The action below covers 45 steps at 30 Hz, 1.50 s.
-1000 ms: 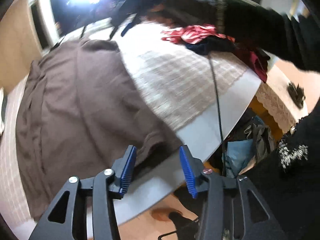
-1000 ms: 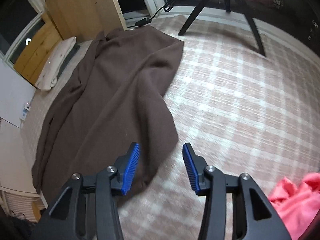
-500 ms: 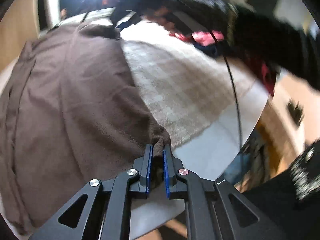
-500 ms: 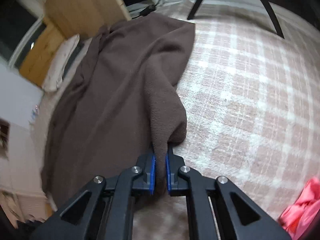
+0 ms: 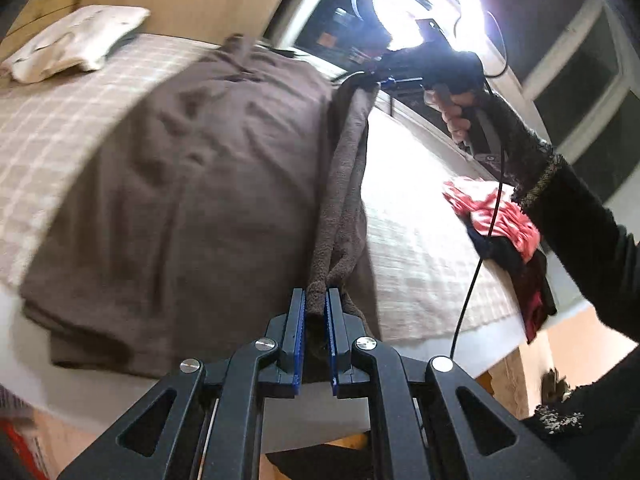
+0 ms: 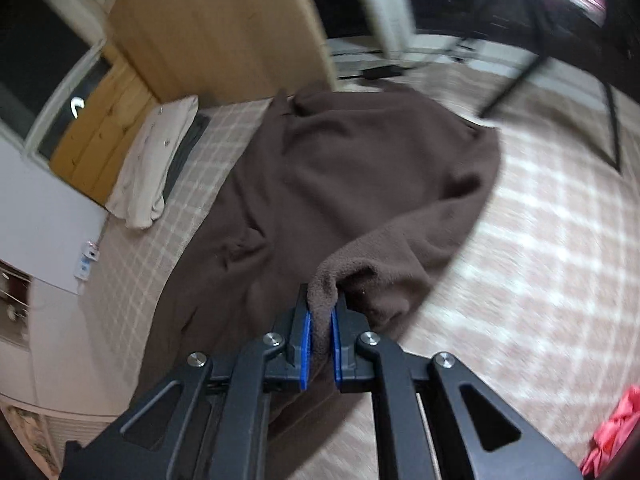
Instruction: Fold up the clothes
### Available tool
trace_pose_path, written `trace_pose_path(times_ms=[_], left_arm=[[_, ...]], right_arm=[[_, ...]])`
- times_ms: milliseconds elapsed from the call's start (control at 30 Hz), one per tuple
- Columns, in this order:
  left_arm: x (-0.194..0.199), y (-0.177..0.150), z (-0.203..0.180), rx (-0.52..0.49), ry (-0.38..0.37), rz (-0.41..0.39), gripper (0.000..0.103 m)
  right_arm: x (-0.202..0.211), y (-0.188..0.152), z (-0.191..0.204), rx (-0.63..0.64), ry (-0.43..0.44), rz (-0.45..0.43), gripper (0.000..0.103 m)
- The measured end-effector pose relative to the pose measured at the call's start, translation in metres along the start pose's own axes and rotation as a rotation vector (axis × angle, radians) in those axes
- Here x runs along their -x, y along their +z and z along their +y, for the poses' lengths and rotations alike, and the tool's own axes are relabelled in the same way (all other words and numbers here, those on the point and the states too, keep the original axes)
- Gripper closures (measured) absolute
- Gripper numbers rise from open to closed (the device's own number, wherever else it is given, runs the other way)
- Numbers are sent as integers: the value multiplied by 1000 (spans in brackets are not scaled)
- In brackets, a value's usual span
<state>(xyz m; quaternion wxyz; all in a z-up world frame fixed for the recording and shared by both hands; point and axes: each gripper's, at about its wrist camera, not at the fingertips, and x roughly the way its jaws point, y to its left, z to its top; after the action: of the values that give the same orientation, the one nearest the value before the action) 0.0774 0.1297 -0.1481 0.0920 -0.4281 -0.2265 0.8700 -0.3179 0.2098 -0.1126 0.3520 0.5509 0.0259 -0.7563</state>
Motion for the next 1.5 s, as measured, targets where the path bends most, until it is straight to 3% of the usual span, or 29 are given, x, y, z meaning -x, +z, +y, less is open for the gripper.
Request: trace_pose_path(times_ms=[133, 300, 400, 500, 633, 700, 833, 900, 1000, 1133, 1233, 1300, 1400, 1500], left_arm=[[5, -2, 16, 33, 32, -17, 95], [-4, -5, 37, 92, 64, 29, 93], [-1, -9, 38, 89, 83, 51, 92], [15, -9, 32, 57, 121, 44, 88], [35, 2, 23, 6, 144, 18, 87], [35, 11, 16, -34, 146, 9, 87], [17, 31, 2, -113, 136, 19, 87], [-1, 38, -5, -151, 114, 47, 87], [-20, 37, -10, -189, 106, 95, 87], [-43, 33, -2, -175, 134, 152, 87], [-42, 34, 4, -144, 140, 164, 88], [-38, 36, 7, -129, 143, 165, 87], [-14, 48, 11, -117, 160, 127, 87], [11, 65, 24, -68, 170, 85, 87]], right_arm=[[-44, 17, 37, 80, -81, 46, 95], [-103, 20, 68, 214, -185, 190, 83], [-80, 22, 78, 263, -177, 164, 79], [-32, 25, 65, 226, -80, 87, 77], [36, 15, 26, 127, -1, -74, 58], [37, 12, 14, 107, 60, -73, 58], [7, 15, 12, 67, -61, -33, 58], [-23, 10, 11, 84, -117, 21, 58], [-63, 4, 12, 105, -194, 25, 58], [-79, -7, 35, 198, -237, -29, 40], [-69, -14, 38, 291, -216, -39, 46], [-42, -12, 16, 207, -146, -96, 47], [-7, -3, -22, 108, -132, -191, 47], [-4, 6, -44, 70, -107, -198, 66]])
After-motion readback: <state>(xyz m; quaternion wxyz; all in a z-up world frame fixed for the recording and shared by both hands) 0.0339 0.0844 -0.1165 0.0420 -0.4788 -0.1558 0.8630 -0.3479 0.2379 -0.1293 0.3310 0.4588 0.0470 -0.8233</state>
